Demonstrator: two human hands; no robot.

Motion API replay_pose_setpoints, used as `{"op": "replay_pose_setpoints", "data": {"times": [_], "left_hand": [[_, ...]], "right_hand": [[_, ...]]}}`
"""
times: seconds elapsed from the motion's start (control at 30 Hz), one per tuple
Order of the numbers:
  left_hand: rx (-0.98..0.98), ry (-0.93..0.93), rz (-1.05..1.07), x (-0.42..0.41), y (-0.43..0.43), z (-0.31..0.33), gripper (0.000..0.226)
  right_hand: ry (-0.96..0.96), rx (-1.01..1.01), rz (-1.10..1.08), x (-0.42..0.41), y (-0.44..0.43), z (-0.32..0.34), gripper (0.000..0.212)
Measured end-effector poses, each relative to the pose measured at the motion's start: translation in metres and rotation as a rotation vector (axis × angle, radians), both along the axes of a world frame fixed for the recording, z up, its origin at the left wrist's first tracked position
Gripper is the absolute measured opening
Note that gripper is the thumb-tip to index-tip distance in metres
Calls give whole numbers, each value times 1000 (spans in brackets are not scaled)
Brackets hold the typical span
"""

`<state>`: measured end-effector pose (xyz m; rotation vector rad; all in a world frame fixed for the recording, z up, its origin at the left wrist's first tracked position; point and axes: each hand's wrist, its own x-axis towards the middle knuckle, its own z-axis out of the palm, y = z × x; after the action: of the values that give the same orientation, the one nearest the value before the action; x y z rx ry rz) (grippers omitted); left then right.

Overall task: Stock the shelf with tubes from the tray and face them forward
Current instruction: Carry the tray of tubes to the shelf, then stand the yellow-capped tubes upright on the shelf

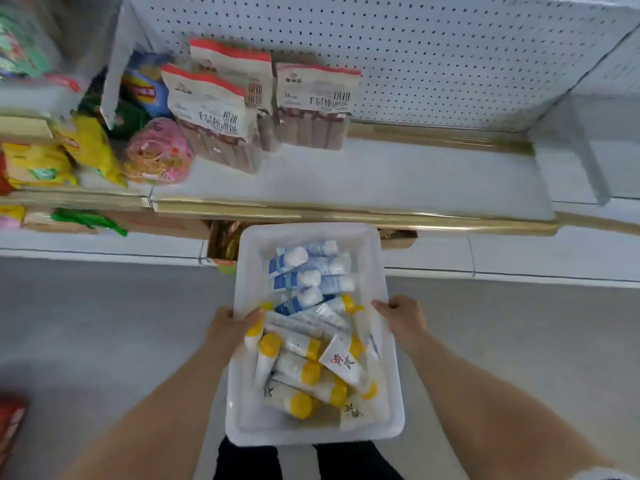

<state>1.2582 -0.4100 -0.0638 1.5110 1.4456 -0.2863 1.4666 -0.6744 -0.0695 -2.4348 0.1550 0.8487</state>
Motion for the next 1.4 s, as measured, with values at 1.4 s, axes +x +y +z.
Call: {"op": "replay_pose_setpoints", "data": {"times": [1.4], "left_hand": [[-20,85,33,36,35,-117,68]], "right_hand": [[90,-134,45,40,48,-130,33]]}}
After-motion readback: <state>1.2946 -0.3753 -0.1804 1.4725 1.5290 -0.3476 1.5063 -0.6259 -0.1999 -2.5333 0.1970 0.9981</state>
